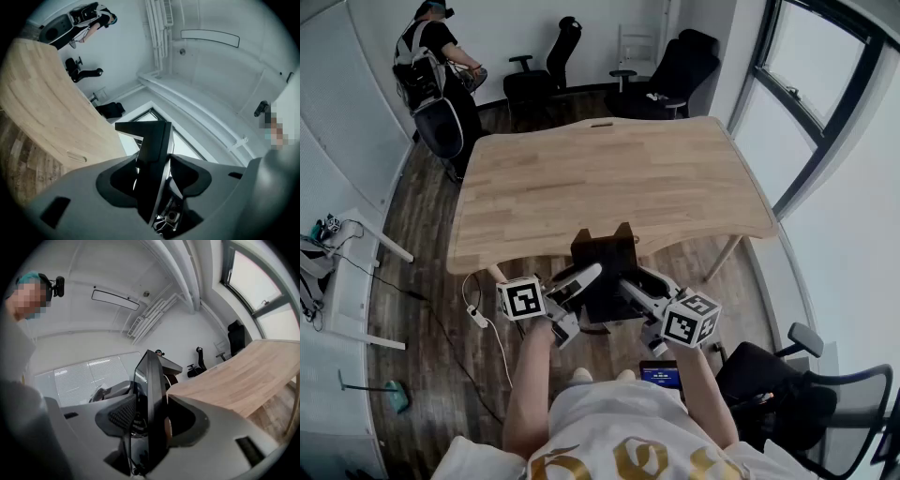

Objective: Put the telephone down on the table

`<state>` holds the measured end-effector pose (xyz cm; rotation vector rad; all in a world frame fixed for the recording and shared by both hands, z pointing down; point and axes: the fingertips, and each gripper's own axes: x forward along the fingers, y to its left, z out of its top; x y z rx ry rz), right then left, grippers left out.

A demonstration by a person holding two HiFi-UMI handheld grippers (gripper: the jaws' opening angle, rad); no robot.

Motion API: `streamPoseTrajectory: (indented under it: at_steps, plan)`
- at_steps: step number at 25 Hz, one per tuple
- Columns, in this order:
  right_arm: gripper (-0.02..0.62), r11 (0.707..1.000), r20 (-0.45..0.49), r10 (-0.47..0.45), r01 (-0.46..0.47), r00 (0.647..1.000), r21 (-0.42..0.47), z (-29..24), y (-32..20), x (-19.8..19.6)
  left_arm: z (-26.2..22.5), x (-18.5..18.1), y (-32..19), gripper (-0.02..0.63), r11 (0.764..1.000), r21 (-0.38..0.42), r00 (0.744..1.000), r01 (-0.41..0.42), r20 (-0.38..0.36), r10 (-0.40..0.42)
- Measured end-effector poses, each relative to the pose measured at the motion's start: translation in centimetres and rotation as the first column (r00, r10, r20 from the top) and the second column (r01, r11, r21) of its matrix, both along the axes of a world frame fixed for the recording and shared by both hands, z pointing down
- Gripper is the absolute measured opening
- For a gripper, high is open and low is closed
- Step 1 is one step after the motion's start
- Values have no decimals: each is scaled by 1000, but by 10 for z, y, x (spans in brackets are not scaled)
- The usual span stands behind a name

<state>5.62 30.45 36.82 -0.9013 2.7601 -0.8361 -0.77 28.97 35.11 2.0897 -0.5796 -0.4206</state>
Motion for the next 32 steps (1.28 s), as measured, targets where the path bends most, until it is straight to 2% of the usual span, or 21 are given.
streamPoseTrajectory:
  at_steps: [5, 10, 14, 18, 23, 25, 28, 32]
  plan:
    - [207, 1000, -8, -16, 16, 1000, -3, 2, 7, 0, -1, 2, 8, 210, 1000, -3, 1000, 6, -24, -6]
    - [207, 999, 1, -27, 27, 1000, -33, 3, 6, 1, 3, -2, 4, 210, 1000, 21, 998, 11, 56, -12]
    - [207, 999, 7, -29, 29, 1000, -45, 2, 5, 2, 0, 3, 6, 210, 1000, -26, 1000, 6, 7, -6]
    - [207, 998, 15, -36, 37, 999, -45, 0, 8, 4, 2, 2, 7, 210, 1000, -15, 999, 15, 44, -14]
    - [207, 997, 32, -52, 53, 998, -55, 11, 9, 6, 10, 6, 12, 210, 998, -44, 999, 35, 20, -34]
    - [207, 997, 53, -56, 59, 997, -58, 13, 8, 6, 12, 5, 11, 210, 999, -31, 999, 38, 22, -37]
    - [203, 996, 103, -49, 57, 993, -68, 15, 0, 12, 15, 9, 3, 210, 999, -20, 999, 37, -4, -37]
    - [198, 996, 95, -43, 51, 995, -78, 22, -24, 16, 24, 13, -20, 210, 999, -38, 999, 26, -33, -27]
